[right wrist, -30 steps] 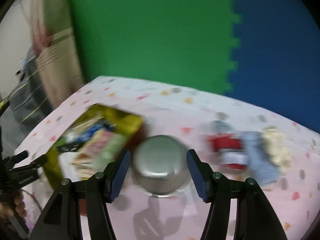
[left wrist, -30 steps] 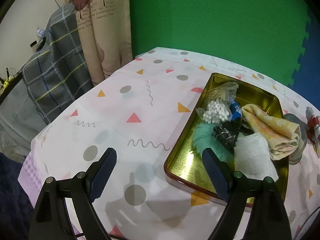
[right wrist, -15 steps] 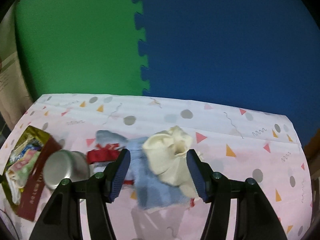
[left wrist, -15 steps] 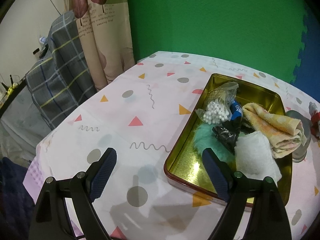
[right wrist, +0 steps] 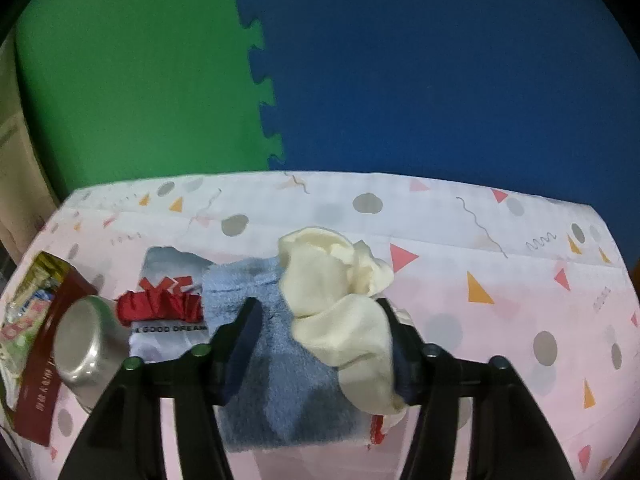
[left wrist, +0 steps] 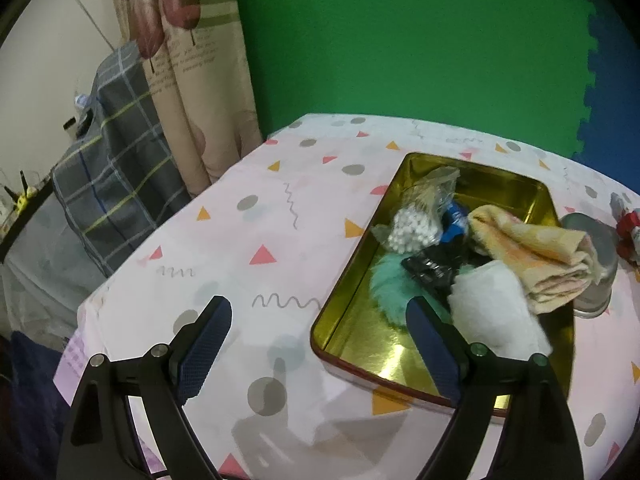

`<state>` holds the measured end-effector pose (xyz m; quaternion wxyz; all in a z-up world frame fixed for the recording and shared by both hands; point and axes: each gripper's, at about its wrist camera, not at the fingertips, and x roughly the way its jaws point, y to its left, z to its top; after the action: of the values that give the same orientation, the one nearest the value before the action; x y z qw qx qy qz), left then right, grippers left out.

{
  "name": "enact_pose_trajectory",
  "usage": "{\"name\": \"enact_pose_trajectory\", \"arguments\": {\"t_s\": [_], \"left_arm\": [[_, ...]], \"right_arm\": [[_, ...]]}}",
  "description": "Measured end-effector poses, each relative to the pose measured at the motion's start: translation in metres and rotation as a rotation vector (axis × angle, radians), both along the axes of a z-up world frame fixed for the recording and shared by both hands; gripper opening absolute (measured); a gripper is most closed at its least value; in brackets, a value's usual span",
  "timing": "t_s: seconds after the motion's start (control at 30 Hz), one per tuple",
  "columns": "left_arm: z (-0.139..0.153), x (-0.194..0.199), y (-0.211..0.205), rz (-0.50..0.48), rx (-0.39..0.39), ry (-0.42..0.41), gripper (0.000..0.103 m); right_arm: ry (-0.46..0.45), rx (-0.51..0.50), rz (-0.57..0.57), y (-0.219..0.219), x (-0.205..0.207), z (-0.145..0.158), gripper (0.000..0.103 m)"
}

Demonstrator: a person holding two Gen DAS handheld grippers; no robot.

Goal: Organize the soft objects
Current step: 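Grasp the cream scrunchie on the blue towel with the right gripper, then grasp the red scrunchie with white cloth with the left gripper while the right holds the cream scrunchie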

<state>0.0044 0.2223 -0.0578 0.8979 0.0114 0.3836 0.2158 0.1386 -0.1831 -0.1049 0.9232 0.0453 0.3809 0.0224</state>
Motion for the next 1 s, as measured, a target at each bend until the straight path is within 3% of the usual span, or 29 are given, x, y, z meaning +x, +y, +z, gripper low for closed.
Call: {"name": "enact_pose_trajectory", "arguments": {"t_s": [0.07, 0.23, 0.6, 0.87, 1.0], "left_arm": [[0.005, 0.0, -0.006, -0.015, 0.004, -0.01, 0.087], [0.018, 0.002, -0.026, -0.072, 0.006, -0.022, 0.087], [0.02, 0.009, -0.098, -0.262, -0.059, 0.002, 0.087], [0.018, 0.026, -0.157, -0.416, -0.116, 0.041, 0.087], [0.016, 0.043, -0.176, -0.454, -0.188, 0.076, 0.087]], "right_arm": [[-0.018, 0.022, 0.013, -0.002, -0.006, 0.004, 0.031], [-0.048, -0.009, 0.04, -0.001, -0.019, 0.011, 0.016], [-0.081, -0.048, 0.031, -0.011, -0.069, 0.012, 0.013], [-0.041, -0.06, -0.027, -0.042, -0.111, -0.008, 0.013], [-0.019, -0.078, -0.064, -0.06, -0.128, -0.019, 0.013]]}}
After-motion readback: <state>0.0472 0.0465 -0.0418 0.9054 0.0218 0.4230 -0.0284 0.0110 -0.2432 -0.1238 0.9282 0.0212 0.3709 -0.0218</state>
